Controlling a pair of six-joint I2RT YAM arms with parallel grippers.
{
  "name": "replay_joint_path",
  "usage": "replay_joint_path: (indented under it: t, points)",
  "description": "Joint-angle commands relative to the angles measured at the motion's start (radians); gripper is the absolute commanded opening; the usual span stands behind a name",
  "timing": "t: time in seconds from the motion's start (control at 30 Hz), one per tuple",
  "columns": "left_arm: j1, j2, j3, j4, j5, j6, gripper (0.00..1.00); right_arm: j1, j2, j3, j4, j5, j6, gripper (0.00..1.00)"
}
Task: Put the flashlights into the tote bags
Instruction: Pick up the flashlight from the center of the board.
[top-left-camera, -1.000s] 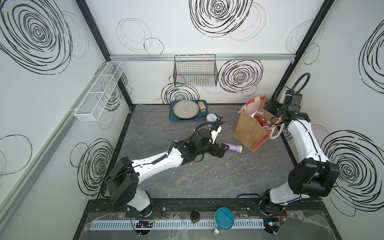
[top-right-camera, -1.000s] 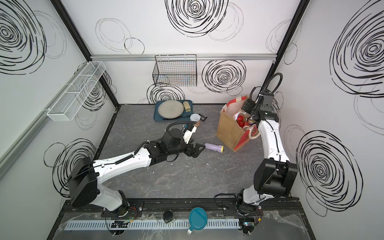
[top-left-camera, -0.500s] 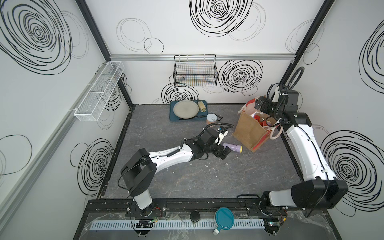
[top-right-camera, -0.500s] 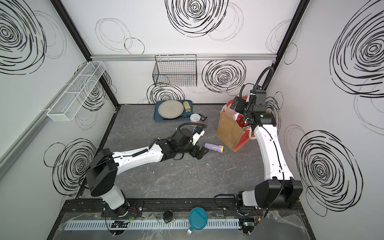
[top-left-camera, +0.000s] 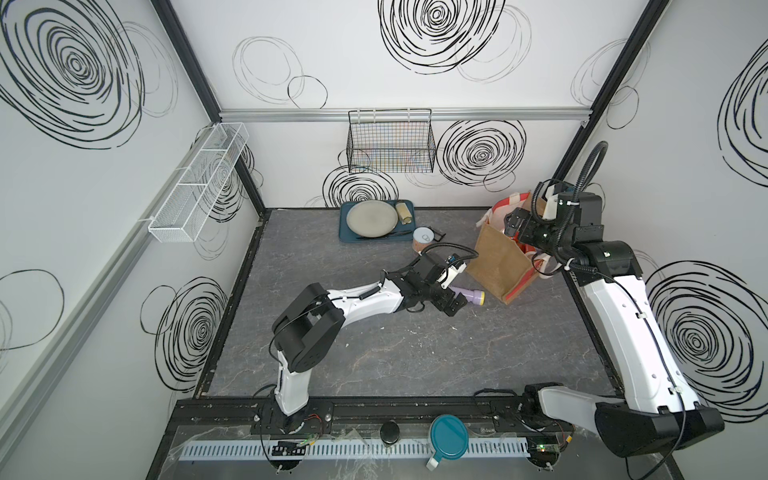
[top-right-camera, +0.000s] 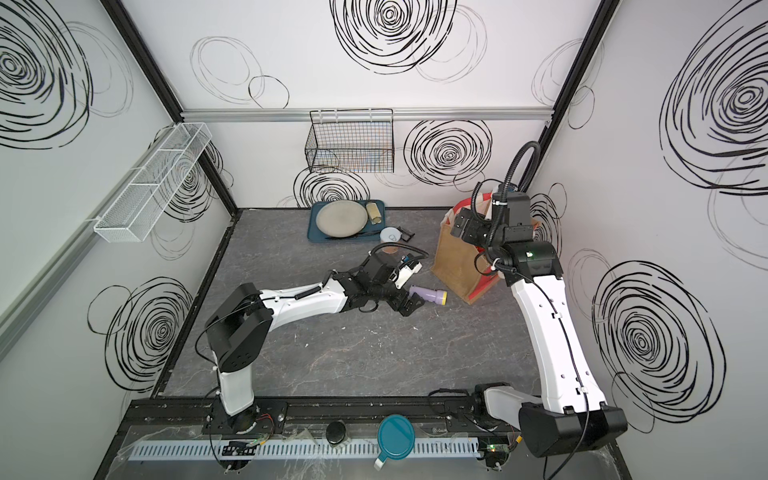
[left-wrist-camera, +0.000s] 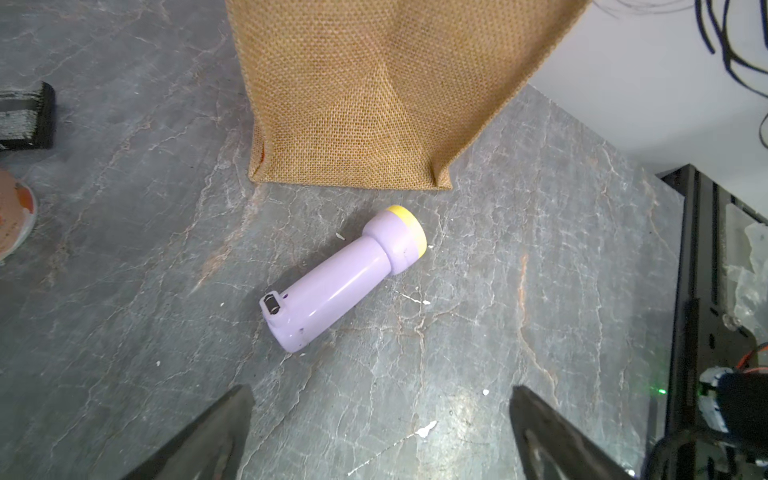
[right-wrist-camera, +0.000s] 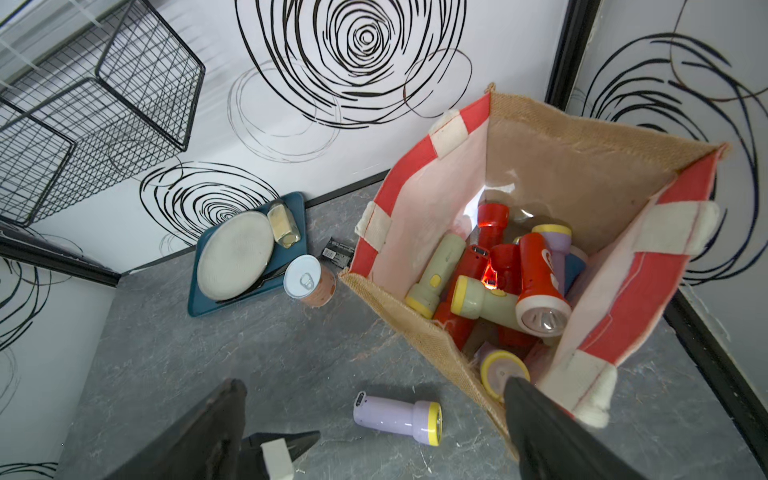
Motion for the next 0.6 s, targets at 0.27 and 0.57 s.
replay_joint_path:
  t: [0.27,0.57]
  points:
    - [0.001,0.177,0.163,-0.013,0.030,0.143,1.00,0.098,-0.120,-0.034,-0.196,0.014,0.045,1.00]
    - [-0.009,0.299,0.294,-0.075,-0.026,0.256,1.00,0.155,-0.146,0.003,-0.273,0.085,0.079,1.00]
